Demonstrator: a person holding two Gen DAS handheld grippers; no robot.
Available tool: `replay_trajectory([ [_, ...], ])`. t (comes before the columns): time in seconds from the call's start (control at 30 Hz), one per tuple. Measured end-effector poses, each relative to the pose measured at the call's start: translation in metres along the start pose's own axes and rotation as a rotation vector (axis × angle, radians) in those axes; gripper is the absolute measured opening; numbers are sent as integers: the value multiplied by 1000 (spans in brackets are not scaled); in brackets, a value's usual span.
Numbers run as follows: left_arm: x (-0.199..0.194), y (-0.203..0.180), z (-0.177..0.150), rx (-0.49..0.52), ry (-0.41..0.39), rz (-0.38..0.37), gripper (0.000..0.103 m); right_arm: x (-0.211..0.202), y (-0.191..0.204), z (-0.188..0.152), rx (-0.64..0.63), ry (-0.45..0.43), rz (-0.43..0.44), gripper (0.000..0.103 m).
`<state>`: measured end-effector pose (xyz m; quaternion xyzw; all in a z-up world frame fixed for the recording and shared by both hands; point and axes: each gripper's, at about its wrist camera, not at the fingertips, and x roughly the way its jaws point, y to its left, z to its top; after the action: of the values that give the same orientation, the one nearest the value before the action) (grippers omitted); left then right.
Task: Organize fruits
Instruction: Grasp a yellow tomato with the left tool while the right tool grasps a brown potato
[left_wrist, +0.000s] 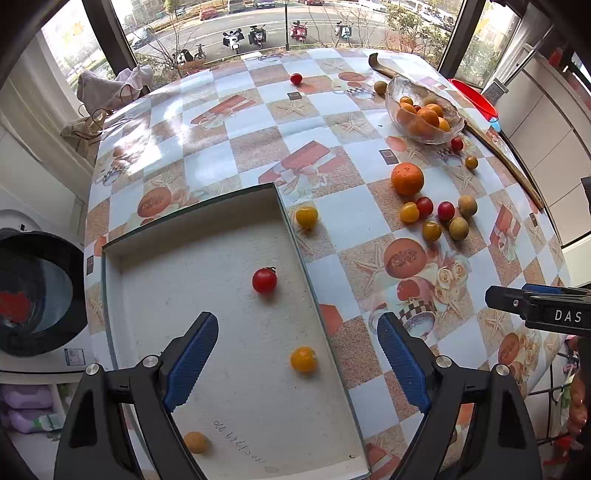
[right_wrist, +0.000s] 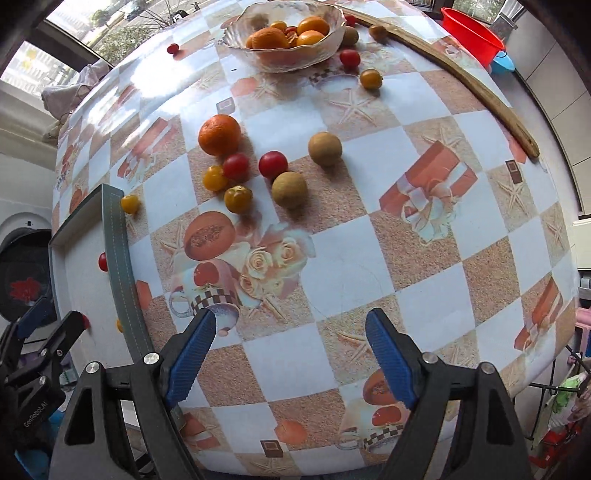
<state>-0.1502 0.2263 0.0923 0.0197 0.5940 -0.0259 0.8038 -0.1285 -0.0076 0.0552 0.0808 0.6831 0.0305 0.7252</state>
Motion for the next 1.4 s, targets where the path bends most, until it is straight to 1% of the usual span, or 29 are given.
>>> replay_trajectory([
  [0.13,9,-29,9,27,8,2,89,1,-23,9,10,5,-8,86],
  [0.27,23,-49,19,35,17,5,89,1,-33,23,-16,-2,-13,86],
  [0.5,48,-77,31,-14,54,-19,89,8,-34,55,-93,-10,15,86],
  [0.53,50,-81,33,-17,53,-23,89,10,-34,60,-101,-10,23,84],
  [0.6,57,-89,38,-25,56,-30,89,13,-35,71,-115,-3,46,77],
  [0.63,61,-92,40,-29,57,-31,89,15,-34,77,-120,-2,58,76],
  [0.7,68,-97,45,-41,59,-26,88,18,-33,87,-129,4,83,67],
  [0.8,79,-102,52,-66,64,-20,87,25,-29,101,-157,20,117,60],
  [0.83,81,-103,53,-75,65,-22,83,27,-28,104,-170,27,130,59],
  [0.87,85,-104,54,-80,74,-23,77,28,-27,107,-181,34,145,59],
  [0.93,91,-106,56,-88,89,-18,75,33,-24,112,-198,53,170,58],
  [1.03,95,-110,56,-91,95,-11,75,41,-21,117,-212,84,188,52],
  [1.07,95,-112,57,-90,96,-11,71,43,-20,118,-211,92,191,49],
  [1.1,97,-113,57,-86,101,-12,63,45,-18,120,-212,86,194,46],
  [1.13,98,-115,57,-85,110,-15,61,45,-17,121,-216,90,195,45],
  [1.17,101,-118,59,-86,115,-12,61,46,-16,121,-218,93,196,38],
  [1.2,102,-119,58,-86,115,-6,61,47,-16,122,-221,98,197,30],
  [1.23,103,-121,59,-88,117,-4,58,47,-16,122,-221,99,196,28],
  [1.3,104,-122,60,-92,114,4,56,45,-16,122,-225,88,188,28],
  [1.33,104,-123,61,-93,110,6,52,44,-17,121,-225,85,188,28],
  [1.37,104,-123,62,-88,104,12,44,43,-19,121,-221,86,191,28],
  [1.4,104,-123,62,-88,100,4,35,42,-22,120,-216,87,193,28],
])
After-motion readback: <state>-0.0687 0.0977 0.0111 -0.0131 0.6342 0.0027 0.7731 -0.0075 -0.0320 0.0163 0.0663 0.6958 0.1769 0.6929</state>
